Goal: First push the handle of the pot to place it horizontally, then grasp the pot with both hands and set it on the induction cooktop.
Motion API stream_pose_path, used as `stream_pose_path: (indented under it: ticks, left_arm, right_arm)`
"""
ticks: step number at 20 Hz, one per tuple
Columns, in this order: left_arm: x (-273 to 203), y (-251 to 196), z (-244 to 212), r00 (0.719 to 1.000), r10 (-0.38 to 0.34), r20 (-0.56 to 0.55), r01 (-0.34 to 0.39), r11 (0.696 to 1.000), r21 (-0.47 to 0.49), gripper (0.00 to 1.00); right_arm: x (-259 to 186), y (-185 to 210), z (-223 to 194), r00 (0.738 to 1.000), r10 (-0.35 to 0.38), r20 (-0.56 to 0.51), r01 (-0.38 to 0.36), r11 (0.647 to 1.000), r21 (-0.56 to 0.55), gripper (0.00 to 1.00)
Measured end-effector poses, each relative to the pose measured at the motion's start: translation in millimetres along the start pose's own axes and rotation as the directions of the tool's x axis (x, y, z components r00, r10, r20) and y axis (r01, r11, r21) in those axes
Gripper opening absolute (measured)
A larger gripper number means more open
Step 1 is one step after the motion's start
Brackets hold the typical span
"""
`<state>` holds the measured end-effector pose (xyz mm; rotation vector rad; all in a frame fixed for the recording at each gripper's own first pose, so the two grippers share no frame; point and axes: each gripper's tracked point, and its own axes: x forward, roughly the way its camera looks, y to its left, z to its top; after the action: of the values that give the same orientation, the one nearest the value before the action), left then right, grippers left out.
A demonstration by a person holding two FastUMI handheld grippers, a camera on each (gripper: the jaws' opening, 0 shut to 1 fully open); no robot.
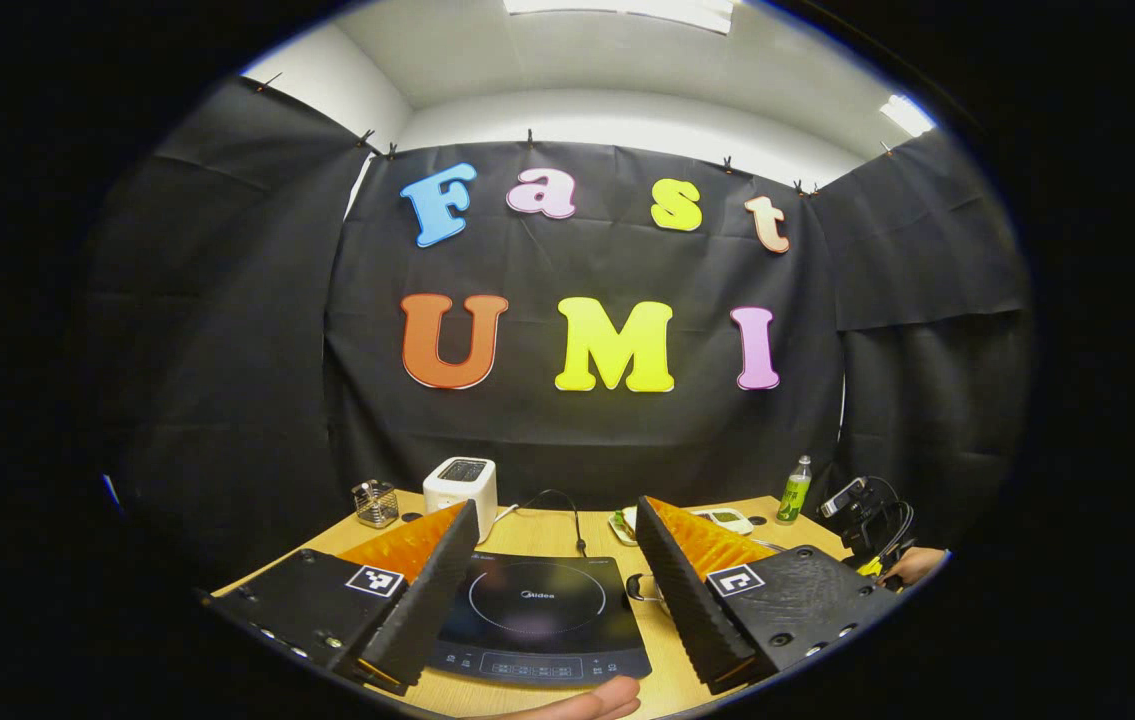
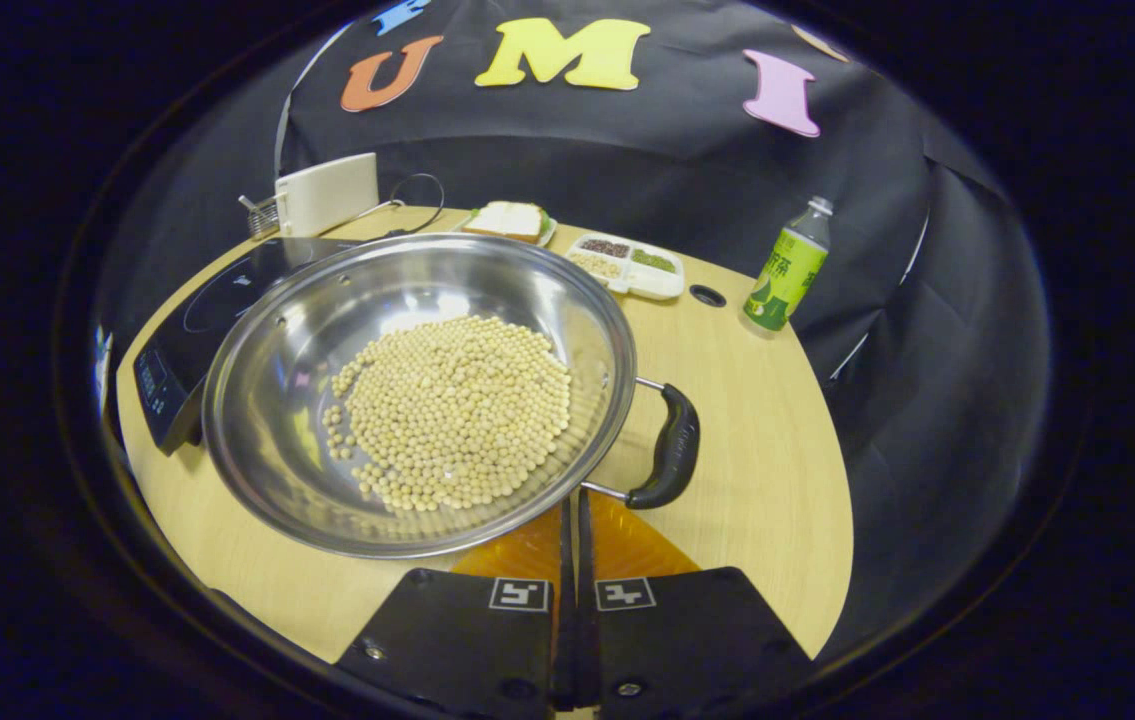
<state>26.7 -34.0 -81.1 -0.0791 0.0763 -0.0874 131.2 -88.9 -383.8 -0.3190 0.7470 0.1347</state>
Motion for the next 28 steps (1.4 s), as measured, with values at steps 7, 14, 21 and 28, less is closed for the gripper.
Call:
stream_pose_path:
  ticks: [7,14,21,28]
  left_arm:
    - [32,-5,-19,0.999,0.018,-0.039,-0.018,1.0,0.0,0.95]
    - [70,-29,-66,0.991,0.007,-0.133,-0.006,1.0,0.006,0.95]
    - [106,-58,-112,0.969,-0.031,-0.244,0.027,0.999,-0.022,0.96]
    - [131,-88,-169,0.916,-0.088,-0.392,0.08,0.996,-0.036,0.96]
  right_arm:
    - [3,-39,18,0.994,-0.079,0.07,0.068,0.987,0.146,0.1]
    - [-31,-63,49,0.96,-0.197,0.198,0.135,0.948,0.29,0.51]
    - [-45,-58,64,0.953,-0.185,0.24,0.122,0.959,0.254,1.0]
    - [-25,-53,65,0.966,-0.15,0.212,0.094,0.963,0.252,0.99]
